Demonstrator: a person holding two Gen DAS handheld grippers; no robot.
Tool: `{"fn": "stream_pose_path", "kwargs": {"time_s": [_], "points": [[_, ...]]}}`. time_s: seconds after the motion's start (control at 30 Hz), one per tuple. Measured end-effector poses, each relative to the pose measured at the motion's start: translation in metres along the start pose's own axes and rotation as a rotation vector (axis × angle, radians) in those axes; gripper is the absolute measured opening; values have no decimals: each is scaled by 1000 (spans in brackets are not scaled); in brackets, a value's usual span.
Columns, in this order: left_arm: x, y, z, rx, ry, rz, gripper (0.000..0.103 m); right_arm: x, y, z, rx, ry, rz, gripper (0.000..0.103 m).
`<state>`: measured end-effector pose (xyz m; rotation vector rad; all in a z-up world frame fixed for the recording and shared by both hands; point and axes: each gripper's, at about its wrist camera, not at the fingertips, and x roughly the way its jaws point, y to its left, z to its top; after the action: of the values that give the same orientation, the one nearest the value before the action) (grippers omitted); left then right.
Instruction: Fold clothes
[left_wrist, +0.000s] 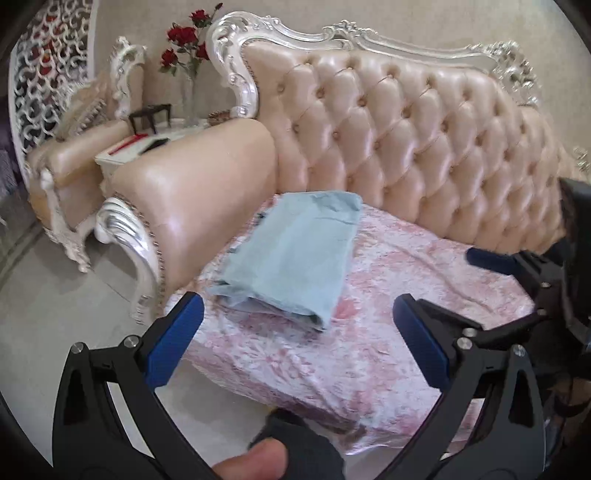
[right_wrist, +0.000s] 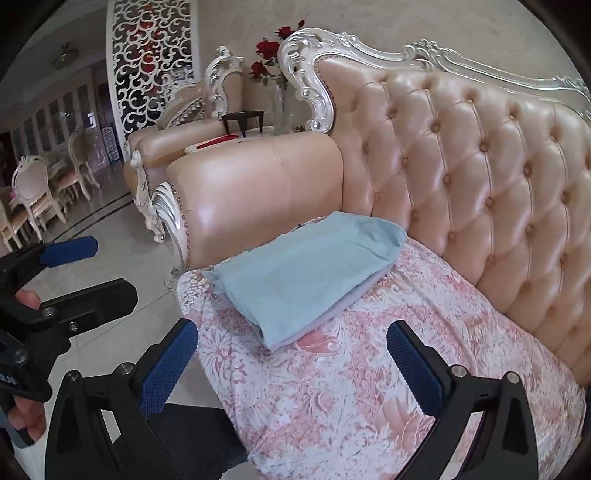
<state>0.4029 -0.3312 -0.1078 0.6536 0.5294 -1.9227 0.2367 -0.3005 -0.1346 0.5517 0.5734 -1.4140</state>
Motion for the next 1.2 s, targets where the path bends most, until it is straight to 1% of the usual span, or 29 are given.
{"fn": "stream_pose_path", "kwargs": {"time_s": [0.07, 0.3, 0.5, 0.7, 0.87, 1.2], "points": [[2, -3, 1, 17, 0, 19, 103, 2, -3, -1, -3, 3, 5, 103], [4, -8, 2, 20, 10, 3, 103, 4, -9, -6, 16, 8, 16, 103], [6, -10, 3, 22, 15, -7, 103, 1, -8, -4, 5, 7, 15, 103], [2, -16, 2, 53, -13, 29, 103, 1, -7, -6, 1, 7, 13, 103], [0, -13, 1, 33, -30, 40, 102, 1, -8, -6, 6, 9, 16, 103], [4, -13, -4, 23, -8, 43, 103, 1, -7, -8, -3, 17, 13, 103]]}}
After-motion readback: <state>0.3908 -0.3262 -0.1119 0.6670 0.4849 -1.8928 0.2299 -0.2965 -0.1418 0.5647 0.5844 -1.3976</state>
